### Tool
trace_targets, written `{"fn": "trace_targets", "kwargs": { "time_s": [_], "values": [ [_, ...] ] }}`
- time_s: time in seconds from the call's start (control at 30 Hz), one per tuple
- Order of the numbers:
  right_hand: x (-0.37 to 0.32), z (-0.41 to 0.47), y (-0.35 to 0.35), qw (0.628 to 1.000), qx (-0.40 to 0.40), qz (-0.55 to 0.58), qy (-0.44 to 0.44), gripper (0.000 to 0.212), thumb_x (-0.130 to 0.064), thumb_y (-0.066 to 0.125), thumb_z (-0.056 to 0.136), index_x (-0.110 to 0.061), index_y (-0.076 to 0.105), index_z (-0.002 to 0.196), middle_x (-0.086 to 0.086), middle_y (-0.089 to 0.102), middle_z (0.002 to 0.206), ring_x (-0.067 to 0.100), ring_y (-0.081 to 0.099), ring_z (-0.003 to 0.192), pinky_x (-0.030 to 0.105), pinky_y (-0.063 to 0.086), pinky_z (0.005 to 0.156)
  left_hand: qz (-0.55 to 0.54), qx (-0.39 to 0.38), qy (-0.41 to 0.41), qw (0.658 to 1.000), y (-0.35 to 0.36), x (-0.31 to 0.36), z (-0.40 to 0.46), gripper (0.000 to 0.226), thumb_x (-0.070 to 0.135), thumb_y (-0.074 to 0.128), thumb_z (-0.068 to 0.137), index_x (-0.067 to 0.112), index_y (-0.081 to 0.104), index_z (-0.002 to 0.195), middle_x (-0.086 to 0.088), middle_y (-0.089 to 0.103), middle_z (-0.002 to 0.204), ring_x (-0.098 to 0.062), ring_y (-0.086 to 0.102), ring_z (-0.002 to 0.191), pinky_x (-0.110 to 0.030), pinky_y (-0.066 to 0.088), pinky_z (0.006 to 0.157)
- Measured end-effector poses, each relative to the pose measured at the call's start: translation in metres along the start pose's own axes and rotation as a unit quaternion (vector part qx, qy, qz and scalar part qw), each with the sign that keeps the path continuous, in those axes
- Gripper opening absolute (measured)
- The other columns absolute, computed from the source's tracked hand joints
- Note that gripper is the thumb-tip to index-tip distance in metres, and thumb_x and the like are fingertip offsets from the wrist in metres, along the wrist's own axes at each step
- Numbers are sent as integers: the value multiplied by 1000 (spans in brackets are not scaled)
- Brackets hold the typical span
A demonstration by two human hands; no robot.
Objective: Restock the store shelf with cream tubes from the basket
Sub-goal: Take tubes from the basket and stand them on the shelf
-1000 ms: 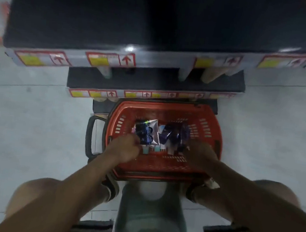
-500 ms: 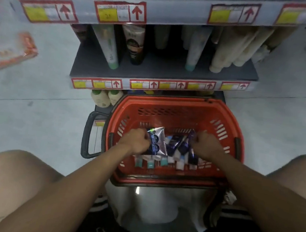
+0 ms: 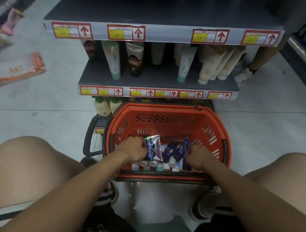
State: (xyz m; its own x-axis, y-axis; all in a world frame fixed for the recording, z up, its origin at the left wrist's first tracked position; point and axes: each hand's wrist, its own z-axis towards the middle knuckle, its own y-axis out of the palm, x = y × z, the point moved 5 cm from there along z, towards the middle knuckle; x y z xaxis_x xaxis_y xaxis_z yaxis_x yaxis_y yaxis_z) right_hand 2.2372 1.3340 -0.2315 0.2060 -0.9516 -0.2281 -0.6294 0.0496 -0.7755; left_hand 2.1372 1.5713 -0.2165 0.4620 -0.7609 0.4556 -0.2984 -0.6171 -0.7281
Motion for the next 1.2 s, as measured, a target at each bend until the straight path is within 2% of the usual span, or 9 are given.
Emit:
{"fn": "trace_targets", "kwargs": {
  "time_s": [0.07, 0.2, 0.33, 0.4, 0.53, 0.73, 0.87, 1.03, 1.2],
  "values": [
    [2, 9, 1, 1000, -5, 3, 1, 22, -31, 53, 98, -14, 66, 98, 11, 68, 100, 25, 65, 90, 37, 55, 81, -4, -13, -1, 1000, 3, 1, 8, 15, 28, 55, 97, 21, 68, 102, 2, 71, 88, -18, 68, 80, -31, 47, 68],
    [-5, 27, 9, 999, -25, -19, -39, 31, -34, 48, 101, -13, 67, 113, 15, 70, 116, 32, 66, 103, 36, 53, 90, -11, -28, -15, 999, 12, -5, 34, 22, 32, 55, 93, 21, 70, 105, -5, 75, 96, -26, 71, 89, -36, 57, 83],
    [-9, 51, 19, 992, -87, -64, -64, 37, -29, 38, 108, -10, 63, 127, 14, 66, 127, 33, 62, 117, 36, 49, 98, -17, -60, -30, 998, 27, -17, 61, 21, 29, 57, 97, 14, 72, 96, -2, 75, 89, -22, 71, 82, -29, 47, 67],
    [-10, 59, 17, 992, -95, -62, -59, 38, -28, 35, 110, -9, 63, 127, 15, 66, 128, 33, 62, 118, 36, 48, 98, -23, -68, -40, 997, 28, -23, 70, 19, 25, 57, 96, 15, 72, 93, -1, 76, 86, -21, 72, 81, -28, 47, 65],
    [-10, 67, 10, 994, -80, -60, -32, 36, -24, 38, 109, -5, 65, 125, 19, 65, 130, 32, 61, 118, 33, 46, 92, -39, -62, -59, 996, 22, -33, 83, 16, 23, 55, 94, 20, 71, 97, -4, 75, 84, -24, 75, 82, -36, 60, 79],
    [9, 89, 38, 996, -87, -29, 9, 39, -37, 44, 103, -11, 66, 123, 16, 67, 127, 32, 64, 111, 35, 51, 93, -32, -67, -68, 995, 31, -45, 96, 19, 25, 55, 97, 20, 73, 103, -5, 76, 88, -23, 74, 88, -34, 58, 79],
    [17, 100, 57, 995, -101, -12, 19, 30, -30, 48, 100, -11, 67, 115, 14, 69, 116, 31, 65, 103, 39, 56, 91, -9, -71, -68, 995, 40, -51, 109, 21, 23, 52, 96, 19, 72, 101, -4, 76, 88, -22, 74, 86, -32, 54, 74],
    [36, 119, 77, 994, -83, 6, 71, 35, -29, 56, 92, -9, 60, 121, 14, 67, 118, 30, 66, 104, 37, 56, 85, 24, -38, -59, 997, 45, -54, 132, 35, 20, 54, 100, 22, 63, 134, -10, 72, 122, -30, 69, 109, -40, 55, 97],
    [47, 138, 93, 993, -77, 15, 83, 31, -22, 50, 101, -3, 62, 124, 13, 66, 128, 28, 66, 108, 35, 54, 90, 58, -11, -55, 997, 59, -67, 161, 42, 13, 52, 97, 23, 60, 137, -10, 70, 131, -32, 67, 118, -44, 55, 101]
  ]
}}
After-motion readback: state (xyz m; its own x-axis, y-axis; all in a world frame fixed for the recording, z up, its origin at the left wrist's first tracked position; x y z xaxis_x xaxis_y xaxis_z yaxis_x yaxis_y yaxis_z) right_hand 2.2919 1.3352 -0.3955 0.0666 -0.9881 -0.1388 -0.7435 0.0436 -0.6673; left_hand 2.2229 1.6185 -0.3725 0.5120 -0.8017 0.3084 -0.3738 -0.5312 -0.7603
